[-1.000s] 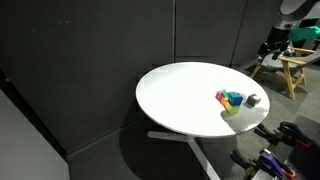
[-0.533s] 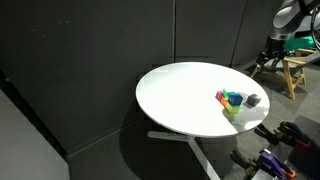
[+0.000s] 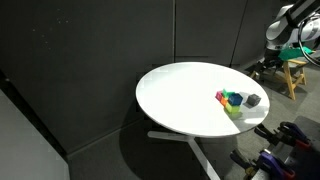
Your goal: Pick up the gray block and put it between the green and the blue blocks tops
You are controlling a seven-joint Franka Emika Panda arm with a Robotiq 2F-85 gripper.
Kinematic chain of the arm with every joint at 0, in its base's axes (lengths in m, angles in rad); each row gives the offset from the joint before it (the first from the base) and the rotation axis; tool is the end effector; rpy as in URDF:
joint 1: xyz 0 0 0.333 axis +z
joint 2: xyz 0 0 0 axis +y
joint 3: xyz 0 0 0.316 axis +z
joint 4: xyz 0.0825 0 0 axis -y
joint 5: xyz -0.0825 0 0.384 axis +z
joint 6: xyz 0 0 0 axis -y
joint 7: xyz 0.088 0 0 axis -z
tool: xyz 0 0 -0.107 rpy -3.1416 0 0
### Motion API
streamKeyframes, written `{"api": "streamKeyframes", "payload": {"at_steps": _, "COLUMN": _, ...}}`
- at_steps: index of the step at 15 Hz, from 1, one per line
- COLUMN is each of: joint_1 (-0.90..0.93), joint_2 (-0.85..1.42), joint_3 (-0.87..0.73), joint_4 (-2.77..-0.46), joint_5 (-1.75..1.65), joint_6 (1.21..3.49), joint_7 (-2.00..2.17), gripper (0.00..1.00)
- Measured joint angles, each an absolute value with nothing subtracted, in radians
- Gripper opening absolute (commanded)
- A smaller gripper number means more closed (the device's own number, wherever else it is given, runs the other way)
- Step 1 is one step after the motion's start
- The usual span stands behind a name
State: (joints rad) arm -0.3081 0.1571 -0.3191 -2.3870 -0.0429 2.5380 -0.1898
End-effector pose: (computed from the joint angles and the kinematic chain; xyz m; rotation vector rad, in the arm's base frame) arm 0.4066 -0.2964 0.2576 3.0127 -0.6082 -0.0435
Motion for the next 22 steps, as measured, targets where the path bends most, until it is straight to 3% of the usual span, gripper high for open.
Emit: {"api": "streamKeyframes", "payload": {"at_steps": 22, "joint_1": -0.344, "joint_2": 0.246, "joint_3": -0.285, "joint_4": -2.345, "joint_5": 0.077, "joint_6": 2.545, "joint_7": -0.283, "gripper": 1.00}}
